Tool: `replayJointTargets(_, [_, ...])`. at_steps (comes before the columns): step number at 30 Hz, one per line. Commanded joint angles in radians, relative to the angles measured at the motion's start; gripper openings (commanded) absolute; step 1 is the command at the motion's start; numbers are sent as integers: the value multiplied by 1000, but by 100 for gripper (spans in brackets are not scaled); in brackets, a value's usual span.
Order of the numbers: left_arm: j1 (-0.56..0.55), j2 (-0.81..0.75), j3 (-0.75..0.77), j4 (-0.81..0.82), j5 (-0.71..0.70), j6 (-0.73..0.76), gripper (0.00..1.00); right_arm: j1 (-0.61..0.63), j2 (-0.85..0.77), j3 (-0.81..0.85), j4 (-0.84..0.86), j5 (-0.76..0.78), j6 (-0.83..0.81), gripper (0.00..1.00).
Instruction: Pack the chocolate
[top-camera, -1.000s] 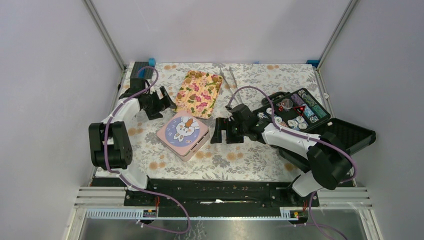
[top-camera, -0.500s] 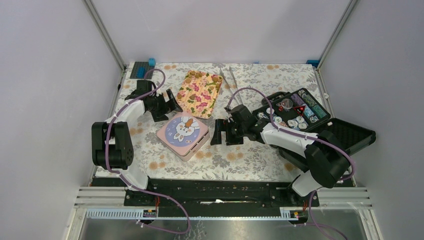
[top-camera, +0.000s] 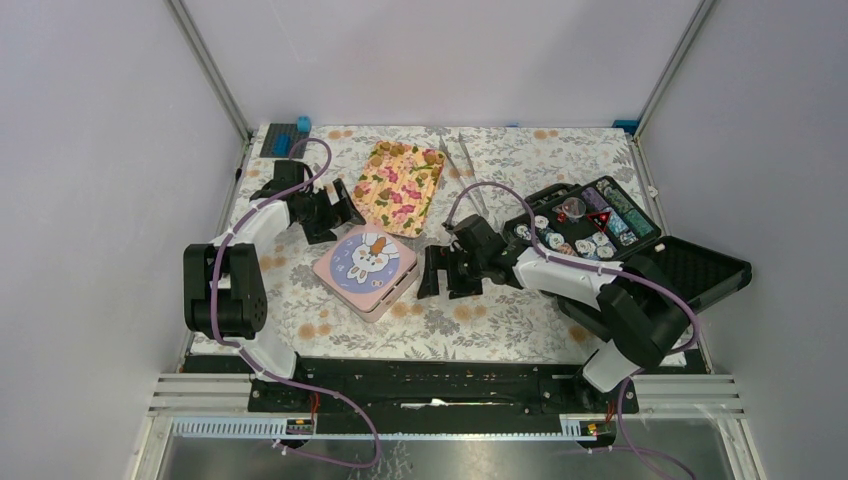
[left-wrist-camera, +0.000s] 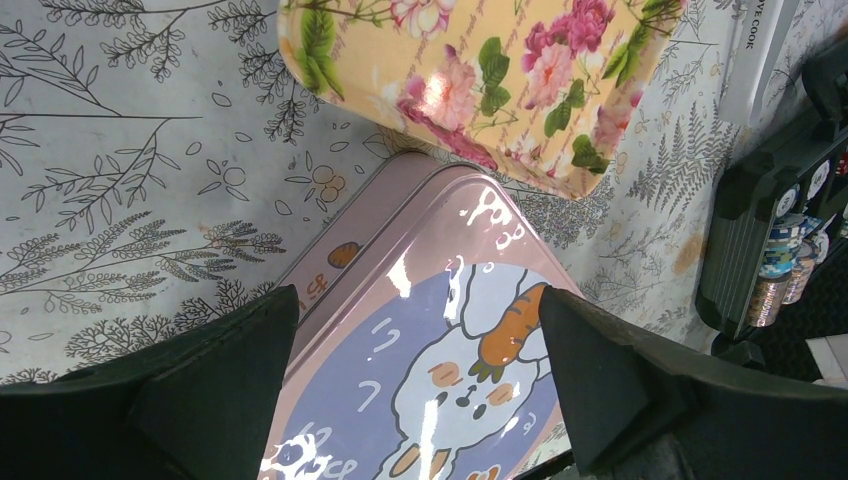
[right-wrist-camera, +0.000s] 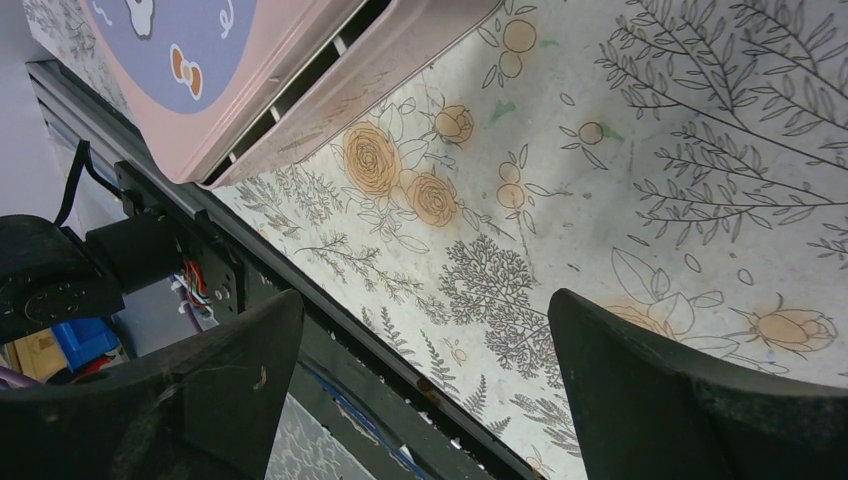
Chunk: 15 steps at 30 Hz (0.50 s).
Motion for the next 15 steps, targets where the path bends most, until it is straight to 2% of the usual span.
replayJointTargets(1, [2,-17,0,17,15,24,99,21,22,43,37,-24,21,99])
replayJointTargets(5, [2,-4,-10,24,36,26,99,30,49,53,79,-52,44,99])
replayJointTargets(8, [3,-1,-12,30,58,26,99,35,68,26,173,-100,76,99])
replayJointTargets(10, [2,-1,-20,41,73,26,99,42,80,14,193,-77,93,95])
replayJointTargets(15, [2,17,-28,54,109,25,99,50,117,10,177,-32,94,67])
